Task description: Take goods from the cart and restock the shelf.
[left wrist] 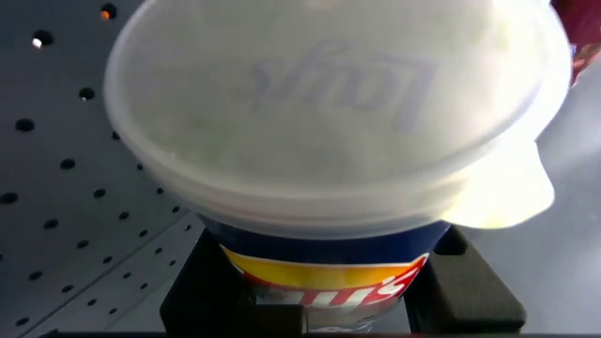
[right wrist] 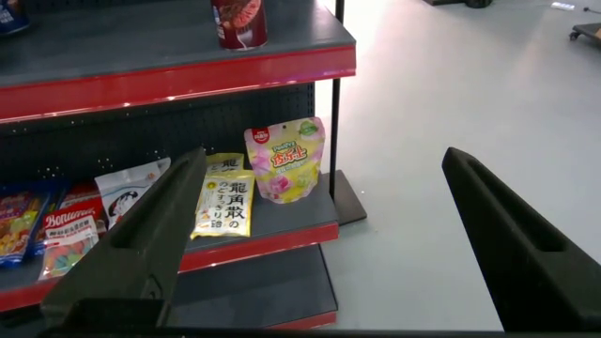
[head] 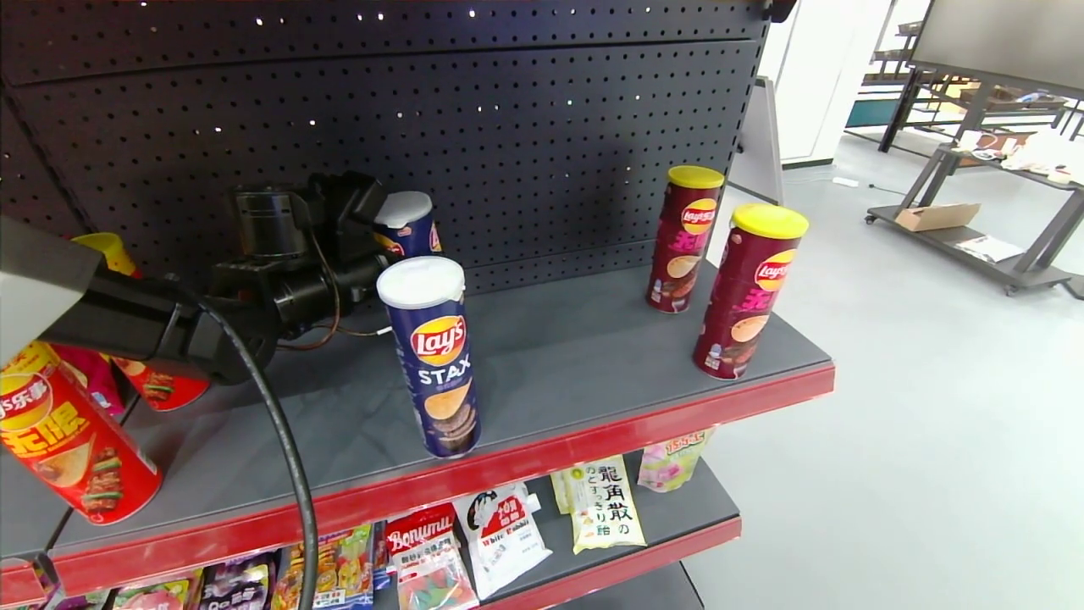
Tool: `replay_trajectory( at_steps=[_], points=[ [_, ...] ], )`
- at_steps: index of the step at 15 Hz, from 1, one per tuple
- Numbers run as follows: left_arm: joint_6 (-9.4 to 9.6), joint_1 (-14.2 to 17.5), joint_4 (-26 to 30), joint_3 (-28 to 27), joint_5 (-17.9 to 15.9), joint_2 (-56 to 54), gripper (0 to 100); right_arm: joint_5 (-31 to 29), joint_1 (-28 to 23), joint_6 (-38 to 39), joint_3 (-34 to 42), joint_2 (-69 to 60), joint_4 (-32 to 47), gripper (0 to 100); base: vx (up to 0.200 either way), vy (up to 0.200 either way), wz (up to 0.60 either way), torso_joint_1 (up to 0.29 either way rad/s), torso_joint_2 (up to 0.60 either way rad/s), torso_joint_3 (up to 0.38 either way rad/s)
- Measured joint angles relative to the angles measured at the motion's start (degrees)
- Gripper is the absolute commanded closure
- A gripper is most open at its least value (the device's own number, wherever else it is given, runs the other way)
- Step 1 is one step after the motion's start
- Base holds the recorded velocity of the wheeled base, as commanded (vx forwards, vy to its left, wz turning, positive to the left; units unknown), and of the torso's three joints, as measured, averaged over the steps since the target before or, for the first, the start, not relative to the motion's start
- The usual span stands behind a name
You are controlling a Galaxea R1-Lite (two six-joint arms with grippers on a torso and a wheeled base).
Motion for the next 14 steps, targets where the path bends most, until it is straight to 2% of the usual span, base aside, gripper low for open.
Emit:
replay_trajectory(
  at_steps=[1, 2, 5, 7, 11, 14],
  points=[
    [1.37, 0.02, 0.12, 0.11, 0.0, 0.0, 100, 0.0, 0.05, 0.0, 0.0, 0.0, 0.0, 0, 0.0, 0.0, 0.0, 0.0, 0.0, 0.0],
    [1.51, 0.02, 0.2, 0.16, -0.02, 0.0, 100, 0.0, 0.09, 0.02, 0.0, 0.0, 0.0, 0, 0.0, 0.0, 0.0, 0.0, 0.0, 0.0],
    [1.07, 0.07, 0.52, 0.29, 0.0, 0.0, 100, 0.0, 0.05, 0.0, 0.0, 0.0, 0.0, 0, 0.0, 0.0, 0.0, 0.0, 0.0, 0.0],
    [0.13, 0.02, 0.56, 0.41, -0.22, -0.01, 100, 0.0, 0.05, 0.0, -0.05, 0.0, 0.0, 0, 0.0, 0.0, 0.0, 0.0, 0.0, 0.0],
    [-0.09, 0.0, 0.52, -0.02, -0.24, -0.01, 100, 0.0, 0.05, 0.0, -0.02, 0.0, 0.0, 0, 0.0, 0.0, 0.0, 0.0, 0.0, 0.0],
    [-1.3, -0.66, 0.22, -0.67, -0.41, 0.32, 100, -0.02, 0.05, 0.0, -0.02, 0.0, 0.0, 0, 0.0, 0.0, 0.0, 0.0, 0.0, 0.0]
  ],
)
